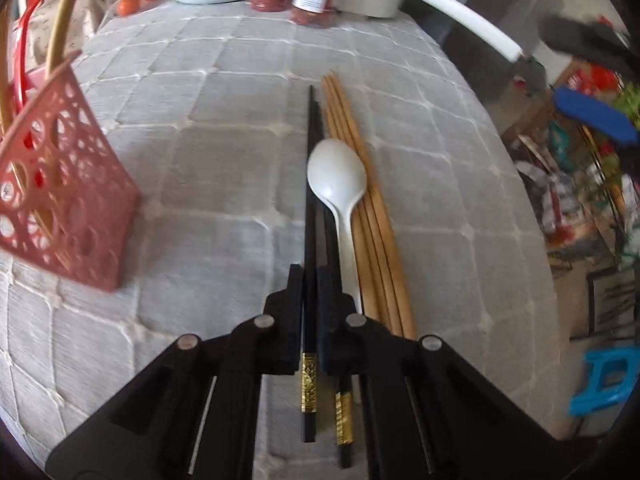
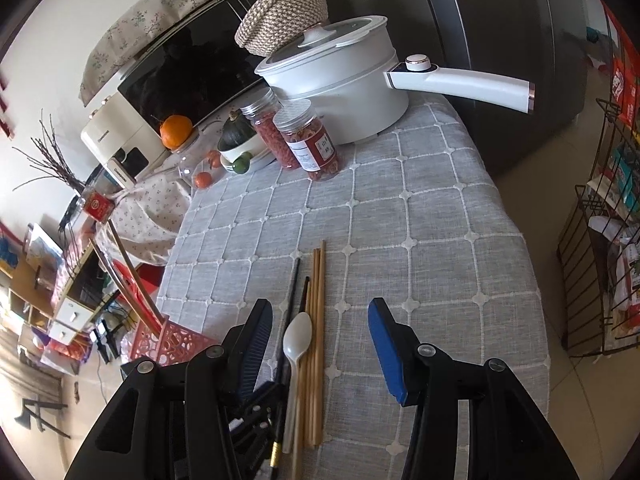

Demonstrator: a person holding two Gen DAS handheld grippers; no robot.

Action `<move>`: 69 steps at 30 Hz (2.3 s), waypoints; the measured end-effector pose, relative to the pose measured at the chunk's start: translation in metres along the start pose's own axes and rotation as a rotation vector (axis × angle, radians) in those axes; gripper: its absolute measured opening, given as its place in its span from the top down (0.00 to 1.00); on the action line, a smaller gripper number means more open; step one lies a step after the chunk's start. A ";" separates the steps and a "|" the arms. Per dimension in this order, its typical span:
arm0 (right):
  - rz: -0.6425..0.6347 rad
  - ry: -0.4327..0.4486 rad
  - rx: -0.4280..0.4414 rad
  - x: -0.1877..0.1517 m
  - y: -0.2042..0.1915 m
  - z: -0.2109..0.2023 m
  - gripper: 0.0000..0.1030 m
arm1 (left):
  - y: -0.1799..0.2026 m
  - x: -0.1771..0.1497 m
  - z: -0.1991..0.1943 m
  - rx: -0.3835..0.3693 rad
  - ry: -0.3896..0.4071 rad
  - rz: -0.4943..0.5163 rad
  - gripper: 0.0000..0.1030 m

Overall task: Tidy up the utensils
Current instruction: 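Close the left tool on a black chopstick beside the white spoon, then grasp a wooden chopstick with the right tool while the left tool lifts the black chopstick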

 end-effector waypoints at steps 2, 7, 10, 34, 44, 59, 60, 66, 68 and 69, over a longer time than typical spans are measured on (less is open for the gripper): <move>-0.002 -0.006 -0.001 -0.001 0.000 0.002 0.51 | 0.009 -0.006 0.001 -0.031 -0.028 0.005 0.93; -0.033 -0.060 -0.037 -0.006 0.002 0.015 0.51 | 0.002 0.000 -0.010 0.043 -0.019 -0.023 0.93; -0.038 -0.100 -0.064 -0.010 0.005 0.024 0.51 | -0.008 0.007 -0.003 0.040 -0.038 -0.053 0.93; -0.087 -0.301 -0.187 -0.019 0.018 0.112 0.74 | -0.009 0.028 -0.037 -0.015 0.028 0.043 0.94; -0.101 -0.221 -0.178 -0.012 0.001 0.092 0.93 | -0.003 0.013 -0.102 -0.147 0.211 0.117 0.94; -0.006 0.529 0.115 0.012 -0.041 -0.066 0.93 | -0.042 0.042 -0.226 -0.283 0.511 0.107 0.94; -0.019 0.558 0.118 0.014 -0.050 -0.067 0.93 | -0.052 0.048 -0.231 -0.281 0.539 0.088 0.94; -0.101 0.636 0.159 0.003 -0.090 -0.079 0.93 | -0.100 0.065 -0.250 -0.242 0.674 -0.015 0.94; -0.123 0.644 0.172 -0.003 -0.101 -0.077 0.93 | -0.110 0.066 -0.245 -0.232 0.690 -0.044 0.94; -0.132 0.645 0.179 -0.005 -0.109 -0.075 0.93 | -0.114 0.066 -0.241 -0.224 0.693 -0.054 0.94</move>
Point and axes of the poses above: each gripper's, at about its wrist camera, not at the fingertips, and z roughly the way its jaws point, y to its right, x to its top, the point moved 2 cm from there along z, roughly the way its jaws point, and after that the axes turned 7 degrees about -x, right-handed, at the moved point
